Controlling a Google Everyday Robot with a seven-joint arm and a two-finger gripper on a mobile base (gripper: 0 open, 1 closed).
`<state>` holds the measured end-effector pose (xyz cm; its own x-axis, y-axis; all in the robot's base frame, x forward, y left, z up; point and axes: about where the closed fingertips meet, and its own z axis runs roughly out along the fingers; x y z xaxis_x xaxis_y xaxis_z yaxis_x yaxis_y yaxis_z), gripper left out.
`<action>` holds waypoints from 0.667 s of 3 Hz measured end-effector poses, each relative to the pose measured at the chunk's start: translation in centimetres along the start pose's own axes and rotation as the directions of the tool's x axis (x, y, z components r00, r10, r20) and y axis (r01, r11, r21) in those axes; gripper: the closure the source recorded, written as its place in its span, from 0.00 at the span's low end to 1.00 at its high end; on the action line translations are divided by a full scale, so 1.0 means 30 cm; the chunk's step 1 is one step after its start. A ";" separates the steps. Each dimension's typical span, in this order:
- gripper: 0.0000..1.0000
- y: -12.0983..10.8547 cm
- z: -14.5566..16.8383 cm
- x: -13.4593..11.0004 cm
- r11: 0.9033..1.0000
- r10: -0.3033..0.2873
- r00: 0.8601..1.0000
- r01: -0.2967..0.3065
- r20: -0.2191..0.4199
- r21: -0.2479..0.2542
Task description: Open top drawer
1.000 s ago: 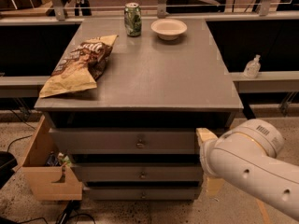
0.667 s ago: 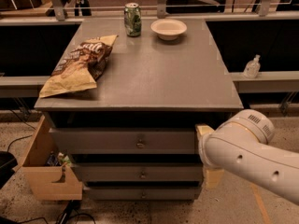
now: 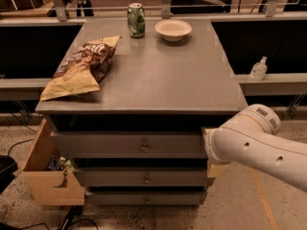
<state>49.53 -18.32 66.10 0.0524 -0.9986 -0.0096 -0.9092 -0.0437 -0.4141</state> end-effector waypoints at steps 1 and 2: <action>0.48 0.003 0.033 -0.008 1.000 0.013 0.999 -0.013 0.029 -0.013; 0.73 0.003 0.032 -0.009 1.000 0.013 0.999 -0.013 0.030 -0.013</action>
Offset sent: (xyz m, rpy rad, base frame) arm 0.0029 0.0025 -0.0084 0.0284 0.0129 0.0003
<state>49.84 -18.02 65.20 0.0529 -0.9977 -0.0422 -0.9150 -0.0315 -0.4021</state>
